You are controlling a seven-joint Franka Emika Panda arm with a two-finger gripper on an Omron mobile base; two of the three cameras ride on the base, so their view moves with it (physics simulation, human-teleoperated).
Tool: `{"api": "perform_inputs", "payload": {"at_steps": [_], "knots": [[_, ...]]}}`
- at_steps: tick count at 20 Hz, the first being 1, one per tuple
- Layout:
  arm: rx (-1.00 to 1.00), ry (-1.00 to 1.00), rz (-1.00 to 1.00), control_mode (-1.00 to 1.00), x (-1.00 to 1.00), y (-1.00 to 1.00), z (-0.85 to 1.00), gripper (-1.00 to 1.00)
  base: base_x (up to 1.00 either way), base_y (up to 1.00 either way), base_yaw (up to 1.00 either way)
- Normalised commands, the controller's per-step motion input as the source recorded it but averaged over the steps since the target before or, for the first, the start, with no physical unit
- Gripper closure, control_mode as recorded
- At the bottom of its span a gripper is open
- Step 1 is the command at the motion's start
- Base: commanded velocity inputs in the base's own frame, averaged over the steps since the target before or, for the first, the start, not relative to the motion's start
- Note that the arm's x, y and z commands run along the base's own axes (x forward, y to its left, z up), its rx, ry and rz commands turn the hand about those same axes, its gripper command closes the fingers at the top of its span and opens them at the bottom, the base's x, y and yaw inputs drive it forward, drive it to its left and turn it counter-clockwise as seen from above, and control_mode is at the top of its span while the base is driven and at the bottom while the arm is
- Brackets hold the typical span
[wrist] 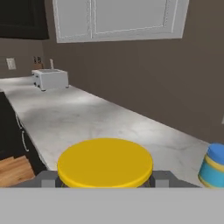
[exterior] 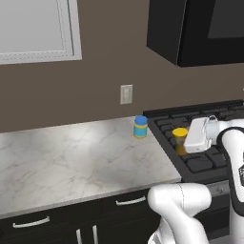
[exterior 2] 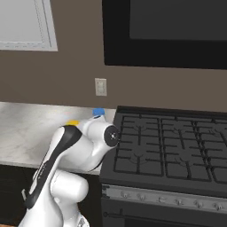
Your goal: Collect the turmeric, mayonnaise, and shaker from the cabinet and place them next to the stove.
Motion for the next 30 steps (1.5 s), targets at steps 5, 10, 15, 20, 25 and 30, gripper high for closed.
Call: {"api": "perform_inputs", "payload": {"at_steps": [5, 10, 15, 20, 25, 30], "knots": [[0.01, 0.0, 0.1, -1.0, 0.42, 0.0, -0.22, 1.0, 0.0, 0.0, 0.0], [0.03, 0.0, 0.12, -1.0, 0.44, 0.0, -0.16, 1.0, 0.0, 0.0, 0.0], [0.03, 0.0, 0.12, -1.0, 0.38, 0.0, -0.19, 1.0, 0.0, 0.0, 0.0], [0.0, 0.0, 0.09, -1.0, 0.29, 0.0, -0.25, 1.0, 0.0, 0.0, 0.0], [0.0, 0.0, 0.02, -1.0, 0.09, -0.01, -0.21, 1.0, 0.0, 0.0, 0.0], [0.0, 0.0, 0.0, -1.0, 0.13, -0.01, -0.19, 1.0, 0.0, 0.0, 0.0]]}}
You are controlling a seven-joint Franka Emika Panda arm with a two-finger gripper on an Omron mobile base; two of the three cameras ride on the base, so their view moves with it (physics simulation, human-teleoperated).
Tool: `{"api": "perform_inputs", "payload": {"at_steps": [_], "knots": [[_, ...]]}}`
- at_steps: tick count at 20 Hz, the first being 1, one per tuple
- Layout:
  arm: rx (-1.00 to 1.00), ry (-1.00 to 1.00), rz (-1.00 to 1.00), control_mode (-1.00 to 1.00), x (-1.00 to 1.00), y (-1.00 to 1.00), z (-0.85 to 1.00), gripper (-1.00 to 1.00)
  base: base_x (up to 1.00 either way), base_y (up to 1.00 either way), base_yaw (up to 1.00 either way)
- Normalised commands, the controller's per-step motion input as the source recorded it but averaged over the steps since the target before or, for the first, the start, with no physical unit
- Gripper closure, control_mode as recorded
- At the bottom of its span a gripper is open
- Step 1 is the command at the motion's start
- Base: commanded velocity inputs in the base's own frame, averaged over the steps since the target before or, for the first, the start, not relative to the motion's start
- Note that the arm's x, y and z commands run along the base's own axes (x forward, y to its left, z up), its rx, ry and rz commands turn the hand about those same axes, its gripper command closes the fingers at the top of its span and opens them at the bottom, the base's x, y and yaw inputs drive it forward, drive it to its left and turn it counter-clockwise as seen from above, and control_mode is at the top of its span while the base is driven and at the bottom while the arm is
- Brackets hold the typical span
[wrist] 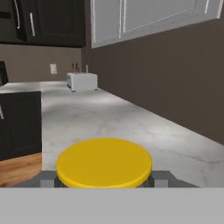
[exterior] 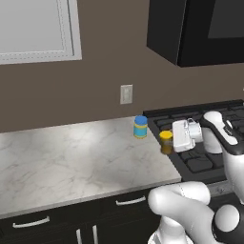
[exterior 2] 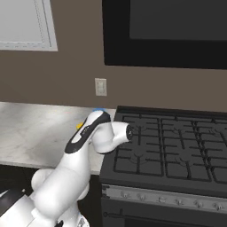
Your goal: Collect the turmeric, mayonnaise, and shaker from the cabinet and place them next to the stove.
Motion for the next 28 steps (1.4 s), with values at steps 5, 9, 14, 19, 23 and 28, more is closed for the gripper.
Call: {"api": "perform_inputs", "payload": {"at_steps": [5, 9, 14, 19, 23, 28], "knots": [[0.01, 0.0, 0.01, -1.0, 0.25, 0.0, -0.26, 1.0, 0.0, 0.0, 0.0], [0.03, 0.0, 0.03, -1.0, 0.24, 0.0, -0.28, 1.0, 0.0, 0.0, 0.0], [0.02, 0.0, 0.03, -1.0, 0.22, 0.0, -0.31, 1.0, 0.0, 0.0, 0.0], [0.02, 0.0, 0.04, -1.0, 0.22, 0.0, -0.29, 1.0, 0.0, 0.0, 0.0], [0.01, 0.0, 0.03, -1.0, 0.19, 0.0, -0.25, 1.0, 0.0, 0.0, 0.0], [0.02, -0.01, 0.03, -1.0, 0.17, 0.0, -0.19, 1.0, 0.0, 0.0, 0.0]]}}
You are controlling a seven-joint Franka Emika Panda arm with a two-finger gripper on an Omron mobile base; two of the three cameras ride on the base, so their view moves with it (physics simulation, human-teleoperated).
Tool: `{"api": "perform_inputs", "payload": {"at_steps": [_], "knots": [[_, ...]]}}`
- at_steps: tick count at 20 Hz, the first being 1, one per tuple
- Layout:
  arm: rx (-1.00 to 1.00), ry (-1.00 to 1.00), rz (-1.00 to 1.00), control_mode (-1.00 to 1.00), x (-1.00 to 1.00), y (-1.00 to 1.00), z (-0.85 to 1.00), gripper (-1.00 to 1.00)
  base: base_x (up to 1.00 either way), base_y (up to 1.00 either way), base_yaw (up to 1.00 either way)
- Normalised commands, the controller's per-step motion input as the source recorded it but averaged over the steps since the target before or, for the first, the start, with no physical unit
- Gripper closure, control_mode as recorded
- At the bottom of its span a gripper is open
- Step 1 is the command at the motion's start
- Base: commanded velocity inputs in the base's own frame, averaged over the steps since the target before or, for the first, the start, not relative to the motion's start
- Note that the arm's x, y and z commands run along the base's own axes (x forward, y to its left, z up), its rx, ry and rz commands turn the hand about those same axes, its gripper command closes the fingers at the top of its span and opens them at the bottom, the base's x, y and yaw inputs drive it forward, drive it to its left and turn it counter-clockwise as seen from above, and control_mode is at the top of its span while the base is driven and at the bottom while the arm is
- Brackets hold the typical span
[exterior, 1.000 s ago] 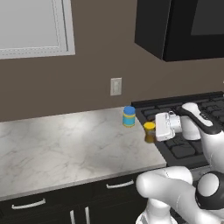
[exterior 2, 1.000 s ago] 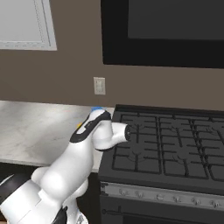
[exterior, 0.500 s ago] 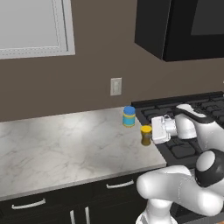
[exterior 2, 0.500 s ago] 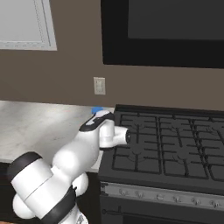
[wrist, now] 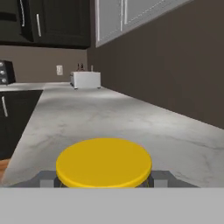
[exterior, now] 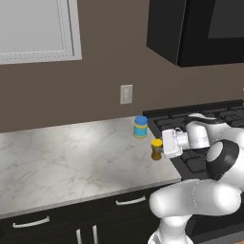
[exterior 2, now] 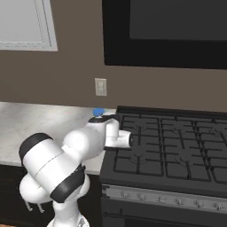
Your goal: Collect the turmeric, mayonnaise, and shaker from the cabinet and place them next to the stove.
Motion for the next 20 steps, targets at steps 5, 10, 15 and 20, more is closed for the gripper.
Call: {"api": "perform_inputs", "payload": {"at_steps": [5, 10, 15, 20], "knots": [[0.02, -0.01, 0.02, -1.0, 0.13, 0.0, -0.16, 1.0, 0.0, 0.0, 0.0], [0.01, 0.0, 0.02, -1.0, 0.17, 0.0, -0.18, 1.0, 0.0, 0.0, 0.0], [0.01, 0.0, 0.02, -1.0, 0.17, 0.0, -0.2, 1.0, 0.0, 0.0, 0.0], [0.01, 0.0, 0.02, -1.0, 0.18, 0.0, -0.21, 1.0, 0.0, 0.0, 0.0]]}}
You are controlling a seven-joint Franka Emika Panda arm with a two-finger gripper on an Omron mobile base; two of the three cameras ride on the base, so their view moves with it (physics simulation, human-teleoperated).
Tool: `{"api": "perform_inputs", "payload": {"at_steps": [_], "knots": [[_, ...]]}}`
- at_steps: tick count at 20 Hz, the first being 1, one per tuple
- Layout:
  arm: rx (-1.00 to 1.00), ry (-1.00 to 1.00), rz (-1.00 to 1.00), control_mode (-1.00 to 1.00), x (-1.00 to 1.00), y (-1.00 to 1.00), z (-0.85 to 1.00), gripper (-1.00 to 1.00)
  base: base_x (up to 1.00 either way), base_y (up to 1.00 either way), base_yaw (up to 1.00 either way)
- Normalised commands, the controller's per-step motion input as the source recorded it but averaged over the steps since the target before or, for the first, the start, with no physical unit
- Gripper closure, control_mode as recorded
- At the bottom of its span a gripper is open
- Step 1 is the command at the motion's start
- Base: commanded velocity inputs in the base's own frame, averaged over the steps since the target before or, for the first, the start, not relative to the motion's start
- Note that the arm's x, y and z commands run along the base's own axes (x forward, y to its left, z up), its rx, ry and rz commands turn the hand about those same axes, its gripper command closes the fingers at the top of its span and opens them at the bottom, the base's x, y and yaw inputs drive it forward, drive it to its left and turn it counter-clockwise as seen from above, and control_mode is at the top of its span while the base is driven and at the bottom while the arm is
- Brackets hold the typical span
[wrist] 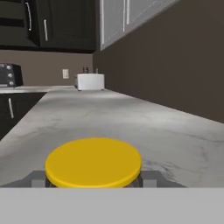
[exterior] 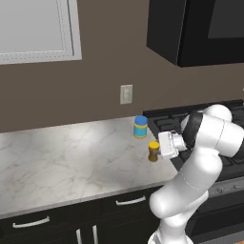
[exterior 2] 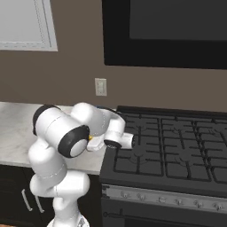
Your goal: Collect the turmeric, mayonnaise, and shaker from the cabinet and place them next to the stove.
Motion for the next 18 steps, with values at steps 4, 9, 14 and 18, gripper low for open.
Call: {"api": "perform_inputs", "payload": {"at_steps": [4, 9, 14, 18], "knots": [[0.04, -0.02, 0.01, -1.0, 0.18, -0.08, -0.01, 1.0, 0.0, 0.0, 0.0], [0.02, -0.01, 0.0, -1.0, 0.23, -0.01, -0.01, 1.0, 0.0, 0.0, 0.0], [0.01, -0.01, 0.0, -1.0, 0.16, 0.0, -0.12, 1.0, 0.0, 0.0, 0.0], [0.0, 0.0, 0.0, -1.0, 0.05, 0.0, -0.29, -1.0, 0.0, 0.0, 0.0]]}}
